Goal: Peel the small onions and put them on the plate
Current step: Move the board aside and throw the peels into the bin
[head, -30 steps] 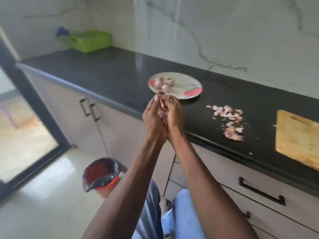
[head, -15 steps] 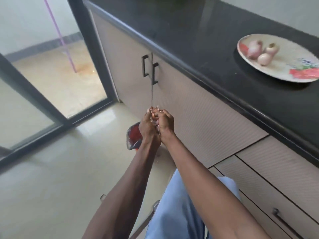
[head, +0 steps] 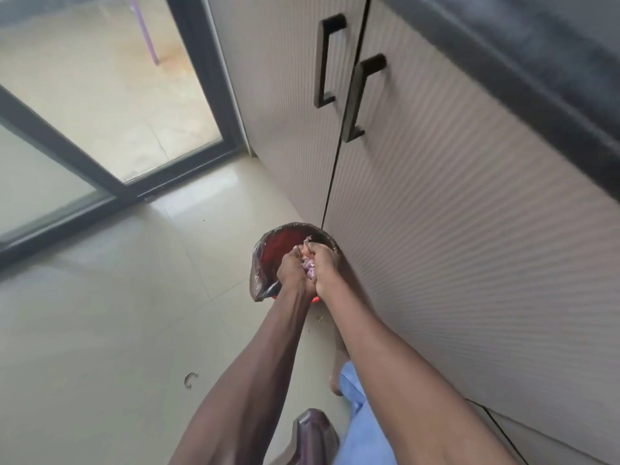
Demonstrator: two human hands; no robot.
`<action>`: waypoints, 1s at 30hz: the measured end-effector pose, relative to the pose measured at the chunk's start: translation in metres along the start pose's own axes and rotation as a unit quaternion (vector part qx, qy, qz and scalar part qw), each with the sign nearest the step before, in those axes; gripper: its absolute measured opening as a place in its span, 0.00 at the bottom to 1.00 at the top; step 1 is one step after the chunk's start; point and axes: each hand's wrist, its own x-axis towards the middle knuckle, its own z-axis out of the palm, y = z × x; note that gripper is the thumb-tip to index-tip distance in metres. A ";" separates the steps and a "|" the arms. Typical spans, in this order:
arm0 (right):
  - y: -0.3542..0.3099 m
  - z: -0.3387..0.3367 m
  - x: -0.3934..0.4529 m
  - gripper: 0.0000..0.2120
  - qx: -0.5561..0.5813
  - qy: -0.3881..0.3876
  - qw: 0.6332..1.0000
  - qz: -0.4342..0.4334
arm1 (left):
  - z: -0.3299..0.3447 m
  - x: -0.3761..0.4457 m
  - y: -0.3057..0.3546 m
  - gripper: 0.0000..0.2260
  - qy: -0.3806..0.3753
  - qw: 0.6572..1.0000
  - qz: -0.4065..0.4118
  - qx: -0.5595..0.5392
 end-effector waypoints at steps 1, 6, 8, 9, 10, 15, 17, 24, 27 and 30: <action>0.006 0.007 0.017 0.11 0.001 -0.001 1.000 0.005 | -0.001 0.019 0.003 0.12 0.010 1.000 0.003 0.009; 0.025 0.023 0.088 0.14 -0.071 -0.019 0.992 0.105 | -0.003 0.088 0.018 0.10 0.056 0.994 -0.007 0.094; 0.023 0.022 0.103 0.24 -0.063 -0.065 0.982 0.169 | -0.005 0.109 0.026 0.14 0.077 0.989 -0.029 0.126; 0.020 0.020 0.109 0.26 -0.044 -0.069 0.979 0.188 | -0.008 0.119 0.030 0.16 0.082 0.986 -0.046 0.139; 0.017 0.018 0.111 0.24 -0.026 -0.069 0.975 0.207 | -0.012 0.126 0.034 0.18 0.096 0.981 -0.055 0.157; 0.011 0.014 0.108 0.11 -0.099 -0.045 0.984 0.144 | -0.014 0.115 0.040 0.17 0.070 0.972 -0.044 0.220; 0.010 0.012 0.101 0.09 -0.154 -0.010 0.985 0.074 | -0.010 0.097 0.039 0.13 0.065 0.971 0.008 0.231; -0.026 -0.012 0.006 0.13 -0.141 -0.073 0.987 0.006 | -0.003 -0.006 0.039 0.08 0.014 0.938 0.105 0.329; -0.042 -0.030 -0.048 0.11 -0.101 -0.072 0.992 -0.037 | -0.004 -0.065 0.035 0.12 0.000 0.943 0.144 0.301; -0.056 -0.052 -0.113 0.14 -0.061 -0.093 0.991 -0.077 | -0.011 -0.130 0.026 0.13 -0.056 0.945 0.168 0.275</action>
